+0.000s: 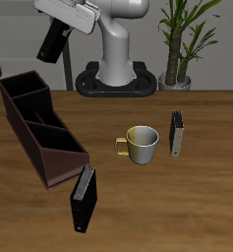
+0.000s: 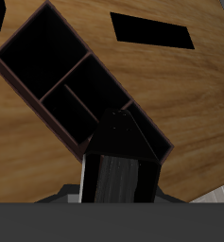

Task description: Place the left black book into the right desk caddy's right compartment

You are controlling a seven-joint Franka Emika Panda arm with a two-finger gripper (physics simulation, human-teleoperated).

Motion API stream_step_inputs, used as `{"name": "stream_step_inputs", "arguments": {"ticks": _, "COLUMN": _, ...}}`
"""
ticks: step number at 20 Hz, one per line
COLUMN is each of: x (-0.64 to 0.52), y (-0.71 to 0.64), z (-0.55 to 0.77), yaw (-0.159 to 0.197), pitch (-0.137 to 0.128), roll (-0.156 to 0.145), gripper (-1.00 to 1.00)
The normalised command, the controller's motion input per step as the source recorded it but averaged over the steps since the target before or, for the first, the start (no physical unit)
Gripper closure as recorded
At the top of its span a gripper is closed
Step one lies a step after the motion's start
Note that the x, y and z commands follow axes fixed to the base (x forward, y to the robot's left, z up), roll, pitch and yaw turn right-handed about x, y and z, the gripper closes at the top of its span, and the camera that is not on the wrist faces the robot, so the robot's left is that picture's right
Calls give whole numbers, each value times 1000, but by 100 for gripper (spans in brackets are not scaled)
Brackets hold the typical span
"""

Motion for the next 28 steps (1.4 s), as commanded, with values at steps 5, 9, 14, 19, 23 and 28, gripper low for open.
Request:
{"name": "stream_step_inputs", "arguments": {"ticks": 5, "x": 3, "y": -156, "z": 25, "yaw": 35, "pitch": 1, "roll": -25, "gripper": 100}}
{"name": "stream_step_inputs", "arguments": {"ticks": 9, "x": 45, "y": -6, "z": -135, "yaw": 29, "pitch": 13, "roll": -2, "gripper": 100}}
{"name": "stream_step_inputs", "arguments": {"ticks": 14, "x": 54, "y": -109, "z": -125, "yaw": 28, "pitch": 17, "roll": -21, "gripper": 100}}
{"name": "stream_step_inputs", "arguments": {"ticks": 19, "x": 66, "y": -187, "z": -134, "yaw": -11, "pitch": 12, "roll": -42, "gripper": 100}}
{"name": "stream_step_inputs", "arguments": {"ticks": 23, "x": -35, "y": -110, "z": -89, "yaw": -5, "pitch": -2, "roll": -32, "gripper": 100}}
{"name": "stream_step_inputs", "arguments": {"ticks": 28, "x": 36, "y": -139, "z": -116, "yaw": -4, "pitch": 17, "roll": -28, "gripper": 100}}
